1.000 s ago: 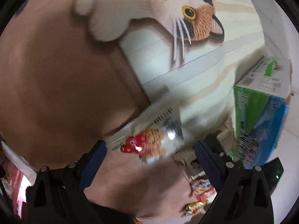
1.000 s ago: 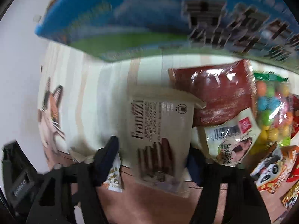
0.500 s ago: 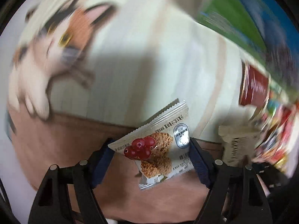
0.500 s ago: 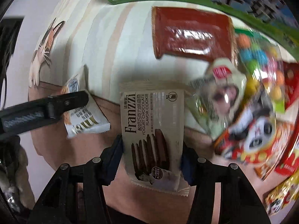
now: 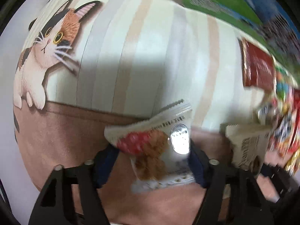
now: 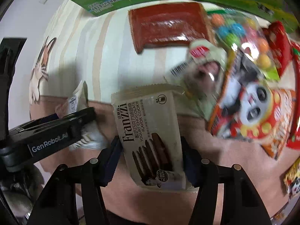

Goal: Organize snacks
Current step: 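Carry the oat packet and Franzzi pack into the box and release both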

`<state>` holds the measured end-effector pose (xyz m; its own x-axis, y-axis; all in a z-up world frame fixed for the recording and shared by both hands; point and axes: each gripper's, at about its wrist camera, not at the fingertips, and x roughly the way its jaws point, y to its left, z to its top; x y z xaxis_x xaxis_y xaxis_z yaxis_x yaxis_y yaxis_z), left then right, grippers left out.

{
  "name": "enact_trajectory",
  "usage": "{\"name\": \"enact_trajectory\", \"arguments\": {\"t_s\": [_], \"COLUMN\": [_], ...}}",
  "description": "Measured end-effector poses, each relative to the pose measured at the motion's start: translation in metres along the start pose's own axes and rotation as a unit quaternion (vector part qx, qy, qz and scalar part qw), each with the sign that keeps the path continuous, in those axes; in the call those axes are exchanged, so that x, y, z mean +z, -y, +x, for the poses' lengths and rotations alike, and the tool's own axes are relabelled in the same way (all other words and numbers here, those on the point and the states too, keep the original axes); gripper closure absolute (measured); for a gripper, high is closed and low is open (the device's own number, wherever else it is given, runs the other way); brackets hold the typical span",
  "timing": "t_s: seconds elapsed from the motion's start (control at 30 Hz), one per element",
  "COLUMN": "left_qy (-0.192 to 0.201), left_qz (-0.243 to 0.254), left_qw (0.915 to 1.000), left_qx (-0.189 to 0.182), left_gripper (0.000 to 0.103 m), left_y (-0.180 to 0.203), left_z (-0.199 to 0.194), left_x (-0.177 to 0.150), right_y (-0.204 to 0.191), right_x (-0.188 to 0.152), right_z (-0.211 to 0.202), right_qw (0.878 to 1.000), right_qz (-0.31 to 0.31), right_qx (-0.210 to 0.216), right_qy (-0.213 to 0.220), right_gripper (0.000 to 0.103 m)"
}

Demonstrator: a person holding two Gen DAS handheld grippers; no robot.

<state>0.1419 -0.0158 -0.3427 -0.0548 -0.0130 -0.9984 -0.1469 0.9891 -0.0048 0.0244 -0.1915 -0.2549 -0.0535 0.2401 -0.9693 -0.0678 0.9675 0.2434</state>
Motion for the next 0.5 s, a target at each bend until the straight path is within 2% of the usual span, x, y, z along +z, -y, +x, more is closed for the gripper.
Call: {"name": "enact_trajectory", "arguments": {"t_s": [0.07,0.13,0.2,0.27,0.37,0.4,0.43,0.5], "left_qy": [-0.015,-0.026,-0.022,-0.017,-0.002,0.004,0.013,0.024], "left_qz": [0.004,-0.019,-0.045,-0.056,-0.053,-0.046,-0.035,-0.02], "left_qw": [0.9998,0.9989,0.9975,0.9971,0.9979,0.9985,0.9992,0.9995], "left_qx": [-0.01,-0.033,-0.05,-0.048,-0.037,-0.028,-0.012,0.004], "left_gripper": [0.037,0.034,0.031,0.03,0.031,0.039,0.045,0.05], "left_y": [-0.002,-0.008,-0.012,-0.022,-0.017,-0.009,-0.003,0.004], "left_z": [0.003,0.011,0.017,0.019,0.015,0.016,0.01,0.007], "left_x": [-0.011,-0.021,-0.026,-0.025,-0.025,-0.028,-0.031,-0.035], "right_y": [0.008,0.016,0.025,0.03,0.017,0.015,0.013,0.006], "right_x": [-0.009,-0.017,-0.017,-0.017,-0.012,-0.011,-0.009,-0.012], "right_z": [-0.002,0.001,0.003,0.004,0.012,0.014,0.017,0.023], "right_qw": [1.0,0.999,0.998,0.998,0.999,0.999,0.999,0.999], "right_qz": [0.01,0.029,0.041,0.048,0.043,0.041,0.036,0.03], "right_qx": [0.008,0.032,0.04,0.035,0.014,0.007,-0.006,-0.02], "right_qy": [-0.005,-0.016,-0.016,-0.013,-0.01,-0.007,-0.002,0.01], "right_gripper": [0.039,0.038,0.035,0.031,0.03,0.031,0.037,0.038]}}
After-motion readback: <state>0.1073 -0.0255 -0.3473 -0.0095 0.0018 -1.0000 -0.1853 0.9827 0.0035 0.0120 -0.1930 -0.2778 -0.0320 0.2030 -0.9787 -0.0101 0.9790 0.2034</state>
